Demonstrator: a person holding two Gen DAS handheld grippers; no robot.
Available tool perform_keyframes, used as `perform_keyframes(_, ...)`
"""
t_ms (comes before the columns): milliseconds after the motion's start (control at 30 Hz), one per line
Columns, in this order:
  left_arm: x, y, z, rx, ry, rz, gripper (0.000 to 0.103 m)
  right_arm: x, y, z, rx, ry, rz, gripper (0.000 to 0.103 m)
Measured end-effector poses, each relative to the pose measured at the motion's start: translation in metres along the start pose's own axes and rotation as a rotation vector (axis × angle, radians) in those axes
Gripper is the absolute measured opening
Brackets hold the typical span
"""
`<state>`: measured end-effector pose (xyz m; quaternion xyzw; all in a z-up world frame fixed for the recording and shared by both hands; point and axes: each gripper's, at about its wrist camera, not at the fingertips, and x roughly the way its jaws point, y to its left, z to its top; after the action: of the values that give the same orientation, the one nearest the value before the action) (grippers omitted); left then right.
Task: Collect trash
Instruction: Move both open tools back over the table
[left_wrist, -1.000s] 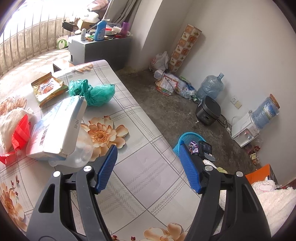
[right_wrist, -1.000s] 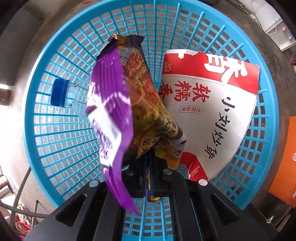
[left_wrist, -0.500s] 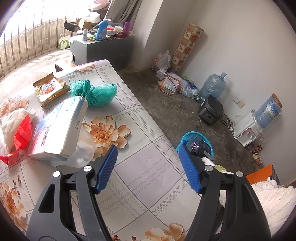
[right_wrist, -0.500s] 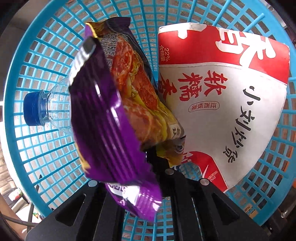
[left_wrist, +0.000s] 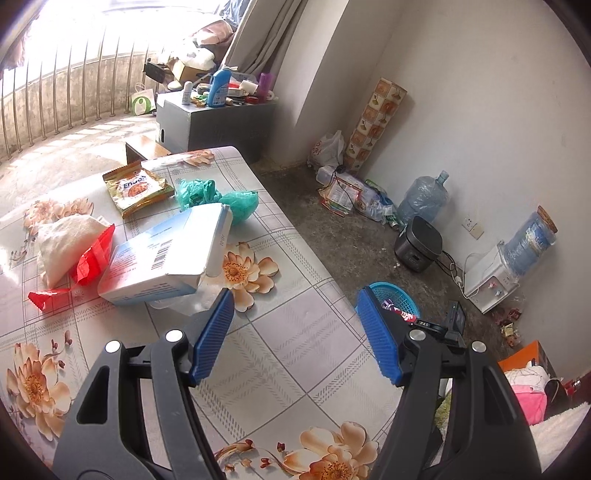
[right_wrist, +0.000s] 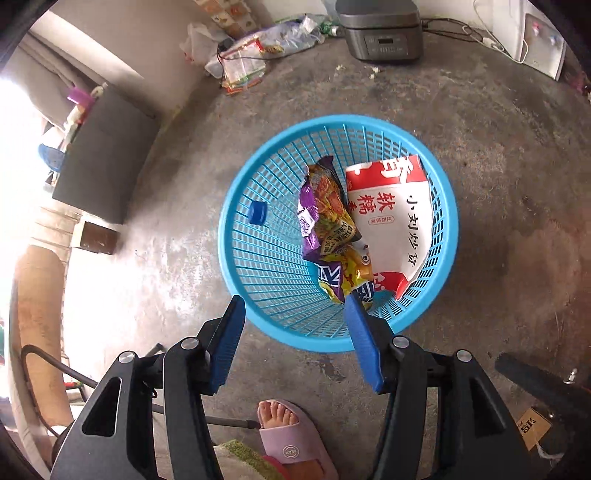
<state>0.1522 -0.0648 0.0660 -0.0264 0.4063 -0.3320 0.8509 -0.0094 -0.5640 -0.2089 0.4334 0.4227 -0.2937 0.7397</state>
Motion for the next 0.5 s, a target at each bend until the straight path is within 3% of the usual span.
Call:
perform_keyframes(267,-0.052,0.04,-0.023,-0.069,-0.075,0.068,0.07,-0.112,0.108,-0.027,-0.199,-0.179,0.228,0.055)
perform_keyframes(400,-0.066,0.067,-0.037,-0.119,-0.088,0.105,0.07,-0.146,0.173,-0.054,-0.343,-0.197,0.344,0.06)
perform_keyframes(500,-0.075,0.088,-0.045,-0.15,-0.101,0.134,0.07,-0.157,0.219,-0.077,-0.444,-0.162,0.397,0.061)
